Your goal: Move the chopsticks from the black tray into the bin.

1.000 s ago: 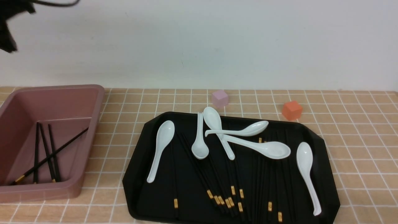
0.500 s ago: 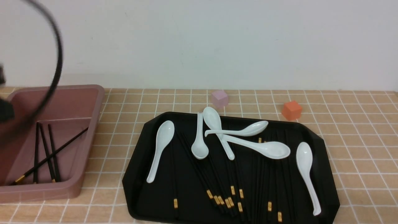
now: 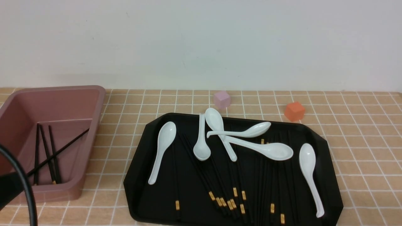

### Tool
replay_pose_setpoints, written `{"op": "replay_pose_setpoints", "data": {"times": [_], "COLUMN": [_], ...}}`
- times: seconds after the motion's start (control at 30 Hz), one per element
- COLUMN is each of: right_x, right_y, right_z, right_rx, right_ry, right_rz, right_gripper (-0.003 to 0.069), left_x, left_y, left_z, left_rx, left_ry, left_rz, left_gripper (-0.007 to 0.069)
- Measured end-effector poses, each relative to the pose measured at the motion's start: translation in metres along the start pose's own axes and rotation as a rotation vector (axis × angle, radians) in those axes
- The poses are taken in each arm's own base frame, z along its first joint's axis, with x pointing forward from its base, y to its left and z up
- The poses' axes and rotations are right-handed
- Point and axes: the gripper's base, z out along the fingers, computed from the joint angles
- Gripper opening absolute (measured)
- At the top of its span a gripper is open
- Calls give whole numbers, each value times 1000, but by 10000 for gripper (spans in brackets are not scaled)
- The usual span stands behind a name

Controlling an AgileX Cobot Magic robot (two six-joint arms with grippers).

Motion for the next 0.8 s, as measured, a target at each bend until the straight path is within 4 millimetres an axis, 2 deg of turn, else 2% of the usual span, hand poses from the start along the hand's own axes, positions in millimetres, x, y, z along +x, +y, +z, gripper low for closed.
{"op": "replay_pose_setpoints", "data": {"times": [0.2, 0.5, 0.63, 0.8], "right_x": [0, 0, 0, 0], "right_y": [0, 0, 0, 0], "right_z": [0, 0, 0, 0], "right_rx": [0, 0, 0, 0], "right_ry": [0, 0, 0, 0], "right_rz": [0, 0, 0, 0], "right_gripper": [240, 240, 240, 240], "left_x": [-1, -7, 3, 36], "left_y": [1, 10, 20, 42], "left_z": [0, 0, 2, 1], "left_rx": [-6, -109, -131, -118], "left_ry": [-7, -76, -88, -133], "left_rz": [21, 231, 248, 391], "left_gripper": [-8, -1, 1, 5]}}
